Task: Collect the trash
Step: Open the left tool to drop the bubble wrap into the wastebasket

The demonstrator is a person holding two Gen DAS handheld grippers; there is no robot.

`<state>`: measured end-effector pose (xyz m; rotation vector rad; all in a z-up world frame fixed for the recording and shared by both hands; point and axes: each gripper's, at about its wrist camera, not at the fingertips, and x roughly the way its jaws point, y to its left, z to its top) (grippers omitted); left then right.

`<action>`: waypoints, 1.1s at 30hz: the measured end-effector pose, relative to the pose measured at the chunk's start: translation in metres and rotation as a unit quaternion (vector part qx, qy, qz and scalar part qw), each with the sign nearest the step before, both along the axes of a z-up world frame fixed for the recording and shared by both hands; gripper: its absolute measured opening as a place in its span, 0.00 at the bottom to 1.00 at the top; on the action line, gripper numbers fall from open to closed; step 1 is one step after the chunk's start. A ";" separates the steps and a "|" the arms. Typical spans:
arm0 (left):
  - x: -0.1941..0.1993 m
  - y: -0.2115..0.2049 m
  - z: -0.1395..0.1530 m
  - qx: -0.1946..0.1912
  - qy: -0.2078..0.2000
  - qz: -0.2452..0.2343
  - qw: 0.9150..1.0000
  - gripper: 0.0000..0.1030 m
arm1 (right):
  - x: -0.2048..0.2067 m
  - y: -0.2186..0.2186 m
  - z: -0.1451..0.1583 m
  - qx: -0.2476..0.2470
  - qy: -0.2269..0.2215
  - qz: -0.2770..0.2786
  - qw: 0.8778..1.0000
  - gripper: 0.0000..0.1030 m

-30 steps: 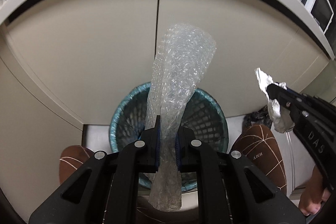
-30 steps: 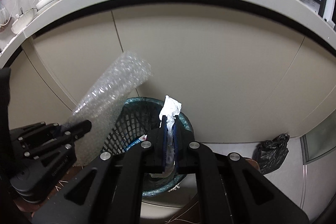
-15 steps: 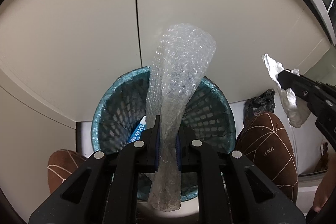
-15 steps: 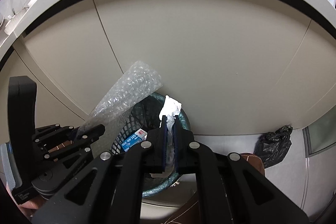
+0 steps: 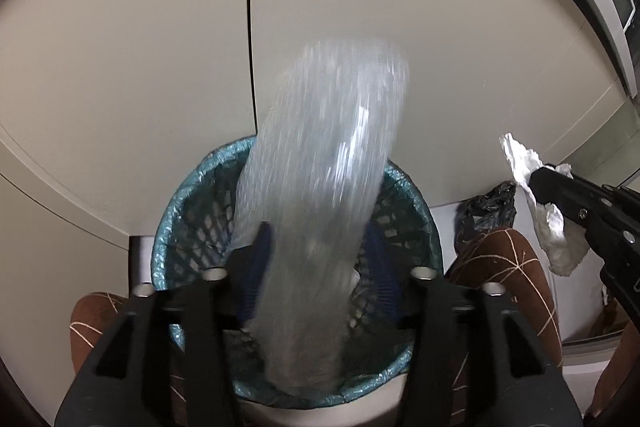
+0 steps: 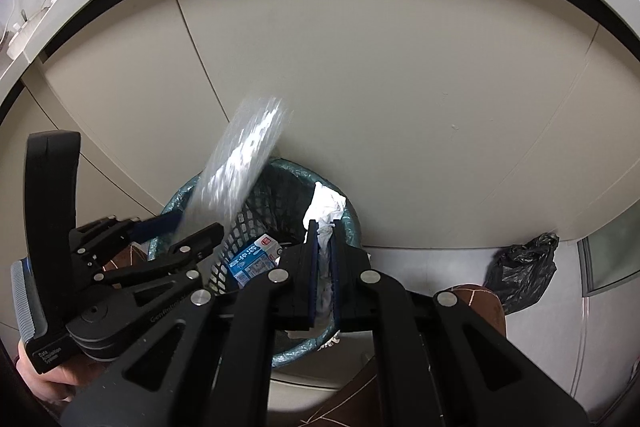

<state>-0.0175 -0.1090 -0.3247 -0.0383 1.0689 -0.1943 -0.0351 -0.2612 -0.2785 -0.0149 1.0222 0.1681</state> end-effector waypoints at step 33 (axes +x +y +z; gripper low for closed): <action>0.002 0.104 0.024 0.018 -0.029 0.106 0.994 0.94 | 0.031 0.066 -0.038 0.022 0.048 0.065 0.996 0.12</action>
